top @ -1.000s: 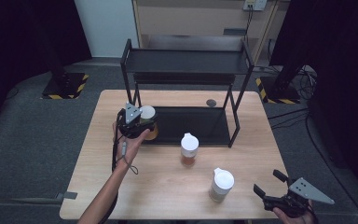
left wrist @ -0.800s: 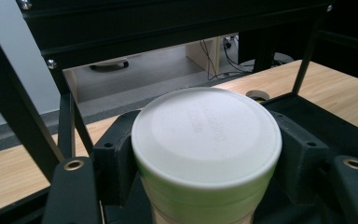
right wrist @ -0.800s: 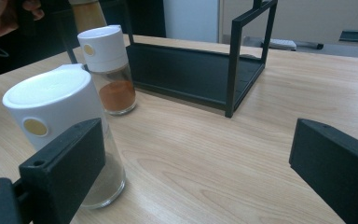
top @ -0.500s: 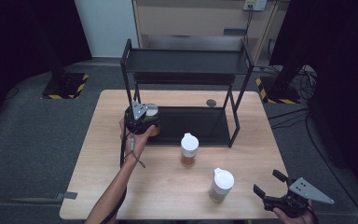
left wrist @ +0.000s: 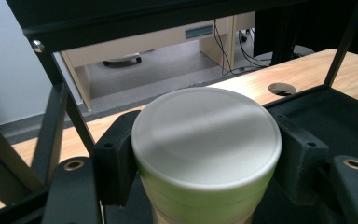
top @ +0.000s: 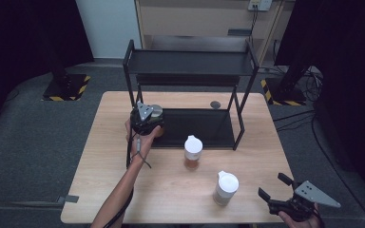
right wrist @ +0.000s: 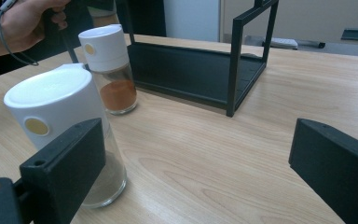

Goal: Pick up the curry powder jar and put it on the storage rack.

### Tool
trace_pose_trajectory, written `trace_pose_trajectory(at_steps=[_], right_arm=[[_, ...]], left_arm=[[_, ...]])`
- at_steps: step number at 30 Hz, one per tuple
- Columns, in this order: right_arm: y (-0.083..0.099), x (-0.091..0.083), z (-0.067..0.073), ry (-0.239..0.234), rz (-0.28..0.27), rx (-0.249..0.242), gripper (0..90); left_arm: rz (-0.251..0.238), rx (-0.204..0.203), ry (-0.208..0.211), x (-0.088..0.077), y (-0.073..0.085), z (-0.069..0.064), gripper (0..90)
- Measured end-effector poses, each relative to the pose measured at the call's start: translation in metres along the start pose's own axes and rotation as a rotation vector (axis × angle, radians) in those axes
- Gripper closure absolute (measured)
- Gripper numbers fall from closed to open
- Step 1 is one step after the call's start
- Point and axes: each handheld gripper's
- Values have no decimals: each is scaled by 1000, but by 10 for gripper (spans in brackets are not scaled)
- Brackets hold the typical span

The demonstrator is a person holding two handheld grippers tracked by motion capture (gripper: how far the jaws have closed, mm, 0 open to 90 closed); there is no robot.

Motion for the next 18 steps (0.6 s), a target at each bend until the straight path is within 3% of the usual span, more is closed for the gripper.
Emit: trace_pose_trajectory(at_steps=[18], right_arm=[[0, 0, -1, -6, 1, -2, 45]], left_arm=[[10, -8, -22, 6, 9, 1, 316]])
Point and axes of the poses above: each handheld gripper's, and its own axes: x roughly forward along the jaws, y roughly out of its underside, z roughly to its left, and after that the axes turned 4 degrees about x, right-handed
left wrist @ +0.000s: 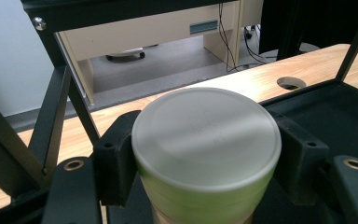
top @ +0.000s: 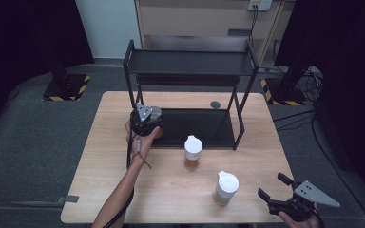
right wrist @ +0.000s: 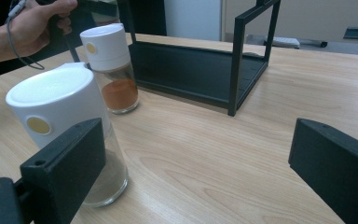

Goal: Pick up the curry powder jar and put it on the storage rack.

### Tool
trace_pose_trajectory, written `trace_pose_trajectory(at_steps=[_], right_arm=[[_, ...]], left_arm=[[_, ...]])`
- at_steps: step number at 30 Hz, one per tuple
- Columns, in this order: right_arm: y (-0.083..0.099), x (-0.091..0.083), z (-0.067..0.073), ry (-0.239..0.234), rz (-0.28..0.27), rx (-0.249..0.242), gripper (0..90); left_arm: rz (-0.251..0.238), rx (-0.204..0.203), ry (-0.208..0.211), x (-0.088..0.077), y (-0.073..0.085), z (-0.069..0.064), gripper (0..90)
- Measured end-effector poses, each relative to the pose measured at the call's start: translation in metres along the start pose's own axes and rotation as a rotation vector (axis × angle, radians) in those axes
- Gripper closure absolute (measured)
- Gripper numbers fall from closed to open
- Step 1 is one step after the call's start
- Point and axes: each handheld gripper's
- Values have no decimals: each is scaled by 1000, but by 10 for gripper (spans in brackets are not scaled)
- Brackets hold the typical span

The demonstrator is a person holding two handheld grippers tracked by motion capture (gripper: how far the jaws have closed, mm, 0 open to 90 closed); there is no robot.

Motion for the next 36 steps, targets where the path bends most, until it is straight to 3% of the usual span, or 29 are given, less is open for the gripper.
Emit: trace_pose_trajectory(at_steps=[15, 32, 36], right_arm=[[0, 0, 0, -2, 2, 1, 47], [0, 0, 0, -2, 2, 2, 48], [-1, 0, 1, -3, 4, -2, 48]], left_arm=[[-32, -20, -1, 0, 10, 0, 312], [-63, 3, 10, -12, -5, 1, 193], [-48, -6, 23, -15, -13, 4, 160]])
Point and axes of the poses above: each handheld gripper's, and its own axes: x roughly forward along the jaws, y roughly out of its underside, z roughly to its left, and after that the axes turned 4 degrees about x, right-handed
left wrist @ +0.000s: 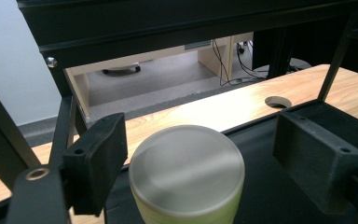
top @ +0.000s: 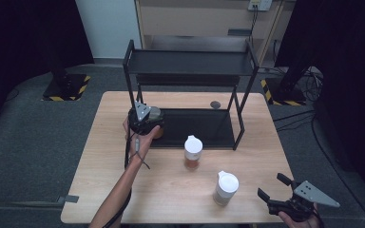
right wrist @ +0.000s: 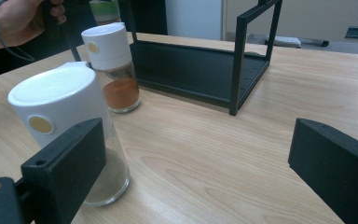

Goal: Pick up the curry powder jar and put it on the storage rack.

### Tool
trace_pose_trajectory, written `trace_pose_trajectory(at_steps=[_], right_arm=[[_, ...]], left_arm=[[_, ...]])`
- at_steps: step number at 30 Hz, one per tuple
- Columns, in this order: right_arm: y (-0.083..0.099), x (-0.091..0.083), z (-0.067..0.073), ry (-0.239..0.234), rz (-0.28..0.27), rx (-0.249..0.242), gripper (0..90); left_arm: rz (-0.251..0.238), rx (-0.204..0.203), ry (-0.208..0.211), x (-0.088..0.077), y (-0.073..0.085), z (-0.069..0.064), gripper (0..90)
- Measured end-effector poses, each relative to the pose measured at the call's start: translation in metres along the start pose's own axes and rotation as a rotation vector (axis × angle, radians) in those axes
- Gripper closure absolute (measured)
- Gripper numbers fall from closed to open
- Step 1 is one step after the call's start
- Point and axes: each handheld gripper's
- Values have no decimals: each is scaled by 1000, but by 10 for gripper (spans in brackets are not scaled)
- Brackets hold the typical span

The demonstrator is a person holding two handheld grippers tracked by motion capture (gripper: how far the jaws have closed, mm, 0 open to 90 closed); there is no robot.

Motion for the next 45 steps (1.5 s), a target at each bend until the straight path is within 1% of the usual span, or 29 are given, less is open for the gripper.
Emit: trace_pose_trajectory(at_steps=[5, 9, 12, 19, 22, 26, 27, 30, 32, 38, 40, 41, 45], right_arm=[[0, 0, 0, 4, 0, 1, 48], [0, 0, 1, 4, 2, -2, 48], [0, 0, 1, 5, 2, -2, 48], [-1, 1, 1, 5, 4, -1, 48], [-1, 1, 1, 5, 4, 0, 48], [-1, 1, 1, 5, 5, -1, 48], [-1, 1, 1, 5, 5, -1, 48], [-1, 1, 1, 5, 5, -1, 48], [-1, 1, 1, 5, 6, -1, 48], [-1, 1, 1, 5, 6, 0, 48], [-1, 1, 2, 6, 7, 0, 48], [-1, 1, 2, 6, 7, -1, 48], [-1, 1, 2, 6, 7, -3, 48]], left_arm=[[3, 11, 18, -5, -5, 2, 130], [-8, 16, 22, -10, -7, 4, 101], [-10, 8, 34, -13, -9, 5, 81], [-13, 28, 63, -23, -18, 4, 61], [-8, 27, 78, -26, -22, 4, 47], [-2, 45, 92, -33, -28, 4, 33], [1, 42, 98, -35, -29, 4, 29], [17, 52, 117, -39, -34, 5, 15], [18, 61, 127, -43, -36, 5, 13], [22, 53, 147, -58, -38, 6, 9], [20, 65, 151, -64, -37, 6, 9], [13, 69, 152, -67, -36, 6, 9], [-10, 64, 168, -81, -32, 6, 10]])
Point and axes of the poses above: each handheld gripper's, and its own axes: x roughly forward along the jaws, y roughly out of its underside, z roughly to its left, and after that the axes turned 4 degrees about x, right-handed
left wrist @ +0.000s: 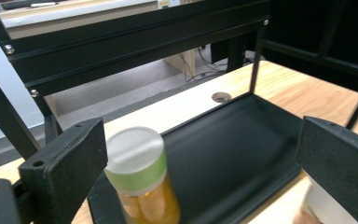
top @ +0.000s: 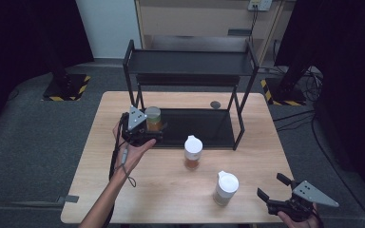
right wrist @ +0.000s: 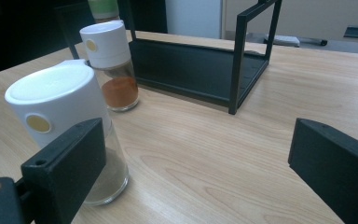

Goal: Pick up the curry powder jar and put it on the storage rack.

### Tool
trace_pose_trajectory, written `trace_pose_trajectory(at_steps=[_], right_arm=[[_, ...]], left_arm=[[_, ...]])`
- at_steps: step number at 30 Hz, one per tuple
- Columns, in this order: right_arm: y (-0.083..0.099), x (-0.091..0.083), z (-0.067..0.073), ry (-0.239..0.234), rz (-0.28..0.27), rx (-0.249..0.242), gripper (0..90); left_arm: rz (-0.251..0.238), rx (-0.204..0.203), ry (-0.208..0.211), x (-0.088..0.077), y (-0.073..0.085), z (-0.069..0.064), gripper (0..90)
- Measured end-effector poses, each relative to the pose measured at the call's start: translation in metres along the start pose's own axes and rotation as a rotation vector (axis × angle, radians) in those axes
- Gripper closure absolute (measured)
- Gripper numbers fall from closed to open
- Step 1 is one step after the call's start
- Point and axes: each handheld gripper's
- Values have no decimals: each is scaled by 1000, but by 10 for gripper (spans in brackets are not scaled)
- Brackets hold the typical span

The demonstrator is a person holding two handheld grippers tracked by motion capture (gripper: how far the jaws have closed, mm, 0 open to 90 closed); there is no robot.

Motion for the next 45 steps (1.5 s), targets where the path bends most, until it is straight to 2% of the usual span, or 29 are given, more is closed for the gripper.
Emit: trace_pose_trajectory(at_steps=[5, 15, 25, 36, 45], right_arm=[[0, 0, 0, 1, 1, -3, 48], [-1, 0, 1, 2, 4, -7, 48], [-1, 1, 1, 3, 5, -8, 48], [-1, 1, 2, 6, 8, -8, 48], [-1, 1, 2, 6, 9, -8, 48]], left_arm=[[0, -18, 23, -15, 3, 1, 11], [4, -14, 33, -36, 14, 1, 12], [-2, -32, 46, -55, 38, -1, 13], [26, -11, 53, -71, 61, -8, 15], [18, -1, 89, -85, 80, -9, 15]])
Point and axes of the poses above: each handheld gripper's, and its own axes: x roughly forward along the jaws, y roughly out of its underside, z roughly to its left, and after that the axes turned 4 degrees about x, right-handed
